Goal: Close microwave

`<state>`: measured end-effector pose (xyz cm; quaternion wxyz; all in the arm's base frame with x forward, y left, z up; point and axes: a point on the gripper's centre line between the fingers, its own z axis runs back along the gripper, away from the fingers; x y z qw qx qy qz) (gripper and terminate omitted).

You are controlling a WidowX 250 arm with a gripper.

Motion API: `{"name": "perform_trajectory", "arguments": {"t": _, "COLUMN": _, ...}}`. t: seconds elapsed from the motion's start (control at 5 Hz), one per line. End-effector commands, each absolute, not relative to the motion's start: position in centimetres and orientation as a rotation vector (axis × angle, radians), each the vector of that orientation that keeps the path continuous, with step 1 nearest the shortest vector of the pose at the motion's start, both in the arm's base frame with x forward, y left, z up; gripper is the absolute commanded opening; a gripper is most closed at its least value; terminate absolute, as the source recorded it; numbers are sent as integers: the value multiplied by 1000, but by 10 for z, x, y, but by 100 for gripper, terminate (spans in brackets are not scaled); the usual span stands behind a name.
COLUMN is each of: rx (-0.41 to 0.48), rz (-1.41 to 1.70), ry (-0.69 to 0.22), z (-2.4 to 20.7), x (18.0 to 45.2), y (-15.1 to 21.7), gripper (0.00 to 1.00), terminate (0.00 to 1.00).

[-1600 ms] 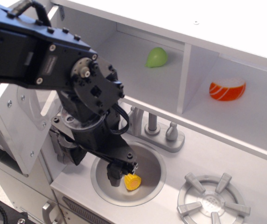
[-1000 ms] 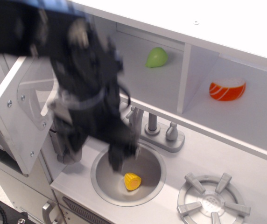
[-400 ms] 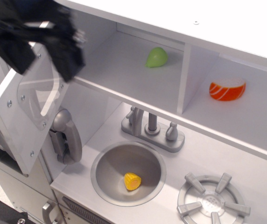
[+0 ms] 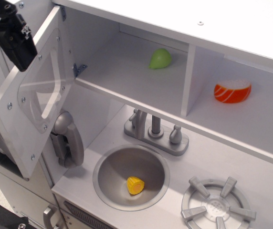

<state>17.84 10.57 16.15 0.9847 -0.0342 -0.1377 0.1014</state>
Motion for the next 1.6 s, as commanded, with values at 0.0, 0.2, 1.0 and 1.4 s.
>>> {"name": "perform_trajectory", "arguments": {"t": 0.0, "rx": -33, "rz": 242, "ry": -281, "z": 150, "x": 196, "y": 109, "gripper": 100, "terminate": 0}}
{"name": "perform_trajectory", "arguments": {"t": 0.2, "rx": -26, "rz": 273, "ry": -288, "z": 140, "x": 208, "y": 97, "gripper": 100, "terminate": 0}}
{"name": "perform_trajectory", "arguments": {"t": 1.0, "rx": -82, "rz": 326, "ry": -277, "z": 134, "x": 240, "y": 40, "gripper": 100, "terminate": 0}}
{"name": "perform_trajectory", "arguments": {"t": 1.4, "rx": -130, "rz": 334, "ry": -277, "z": 145, "x": 264, "y": -1, "gripper": 100, "terminate": 0}}
